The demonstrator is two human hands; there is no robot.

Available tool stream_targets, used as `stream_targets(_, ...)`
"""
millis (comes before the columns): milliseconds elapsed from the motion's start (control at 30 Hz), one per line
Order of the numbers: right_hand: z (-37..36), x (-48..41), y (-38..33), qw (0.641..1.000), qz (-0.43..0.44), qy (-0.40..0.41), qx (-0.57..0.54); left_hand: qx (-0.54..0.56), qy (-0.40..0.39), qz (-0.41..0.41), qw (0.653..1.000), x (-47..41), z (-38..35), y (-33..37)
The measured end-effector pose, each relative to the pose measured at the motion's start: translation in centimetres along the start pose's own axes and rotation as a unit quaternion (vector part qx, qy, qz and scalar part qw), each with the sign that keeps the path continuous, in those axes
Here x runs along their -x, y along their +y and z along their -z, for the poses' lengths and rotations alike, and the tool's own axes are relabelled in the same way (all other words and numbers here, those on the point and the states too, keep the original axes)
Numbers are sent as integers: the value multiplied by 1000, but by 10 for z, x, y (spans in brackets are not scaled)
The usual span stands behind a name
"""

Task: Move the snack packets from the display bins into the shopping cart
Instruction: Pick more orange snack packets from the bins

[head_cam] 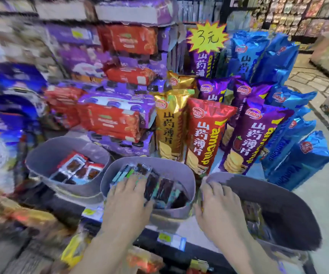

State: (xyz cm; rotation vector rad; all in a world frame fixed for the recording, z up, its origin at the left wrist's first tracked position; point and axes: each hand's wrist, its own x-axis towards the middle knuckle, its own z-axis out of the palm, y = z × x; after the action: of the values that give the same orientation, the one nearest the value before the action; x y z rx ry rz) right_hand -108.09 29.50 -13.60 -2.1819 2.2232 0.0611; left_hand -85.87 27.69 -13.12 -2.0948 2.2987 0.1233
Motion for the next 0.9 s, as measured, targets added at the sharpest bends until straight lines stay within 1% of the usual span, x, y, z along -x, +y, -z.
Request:
stream_targets(67,1,4,-36,1000,21,12,3,3,-2,30,1000,23,1,-38)
stream_targets(233,2,22,-140,995,100,6,-9,25,-20,133,991,92,-7,-137)
stream_targets(300,2,35,-180,991,132,-2,-19,35,-27,183,982,122,-16,-178)
stream_targets(400,-1,52,-240,981,193,-17,4,61,-38,247,966,169,-31,-237)
stream_targets(467,-6,61,-279,975,222,-9,-7,77,-44,296,951,201,-43,-273)
stream_targets(567,-15,75,-335,962,268,-49,34,101,-52,362,925,246,-54,-316)
stream_targets(633,-22,77,-369,951,302,-65,26,117,-51,403,906,271,-62,-341)
stream_targets(767,-33,80,-430,919,377,-101,57,148,-59,486,859,307,-76,-378)
stream_targets(900,-42,72,-487,889,434,-130,67,168,-59,539,823,323,-85,-405)
